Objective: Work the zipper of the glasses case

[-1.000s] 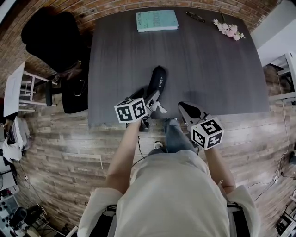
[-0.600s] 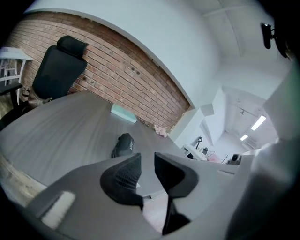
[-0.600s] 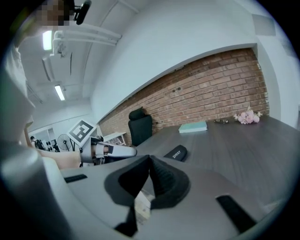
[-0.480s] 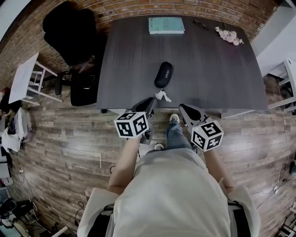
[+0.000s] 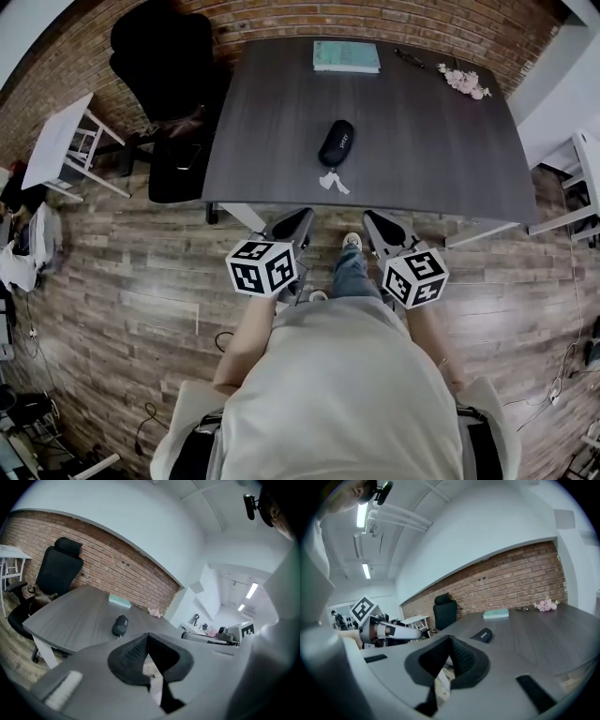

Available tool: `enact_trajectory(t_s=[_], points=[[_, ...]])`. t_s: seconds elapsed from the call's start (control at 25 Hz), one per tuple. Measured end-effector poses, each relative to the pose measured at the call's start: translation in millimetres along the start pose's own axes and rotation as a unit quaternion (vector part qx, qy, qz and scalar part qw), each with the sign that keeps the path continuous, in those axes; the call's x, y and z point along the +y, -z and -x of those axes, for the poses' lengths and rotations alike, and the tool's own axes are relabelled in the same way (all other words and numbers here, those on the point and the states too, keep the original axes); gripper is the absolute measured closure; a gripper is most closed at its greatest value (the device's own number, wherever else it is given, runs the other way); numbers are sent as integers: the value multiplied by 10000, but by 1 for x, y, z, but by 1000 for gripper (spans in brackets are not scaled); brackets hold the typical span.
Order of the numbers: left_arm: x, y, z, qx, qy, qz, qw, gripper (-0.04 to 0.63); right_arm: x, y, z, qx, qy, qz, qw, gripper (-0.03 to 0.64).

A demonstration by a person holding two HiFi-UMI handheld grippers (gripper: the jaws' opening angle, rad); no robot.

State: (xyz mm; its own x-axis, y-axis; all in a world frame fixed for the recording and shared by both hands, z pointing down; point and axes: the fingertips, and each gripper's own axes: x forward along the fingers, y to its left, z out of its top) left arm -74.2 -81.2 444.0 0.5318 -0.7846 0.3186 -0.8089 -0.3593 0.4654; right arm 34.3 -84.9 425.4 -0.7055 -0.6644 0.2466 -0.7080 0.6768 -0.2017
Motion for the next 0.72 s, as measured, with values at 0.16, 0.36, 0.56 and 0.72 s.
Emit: enact_trajectory(t_s=[0.16,0.36,0.56,0.72], points=[[-2,4,4,6,-8,8,10000,584,1,0,5,-58,65,43,10000,614],[-2,6,5,12,-14,38,10000,584,-1,-6,12,-252,215,9,9995,614],[-3,4,4,-32,10,102,9999,584,0,-12,10,-312,153,47,9994,614],[-1,1,3,-40,2,128,9999,584,0,-14,5,-295,76,26,9995,614]])
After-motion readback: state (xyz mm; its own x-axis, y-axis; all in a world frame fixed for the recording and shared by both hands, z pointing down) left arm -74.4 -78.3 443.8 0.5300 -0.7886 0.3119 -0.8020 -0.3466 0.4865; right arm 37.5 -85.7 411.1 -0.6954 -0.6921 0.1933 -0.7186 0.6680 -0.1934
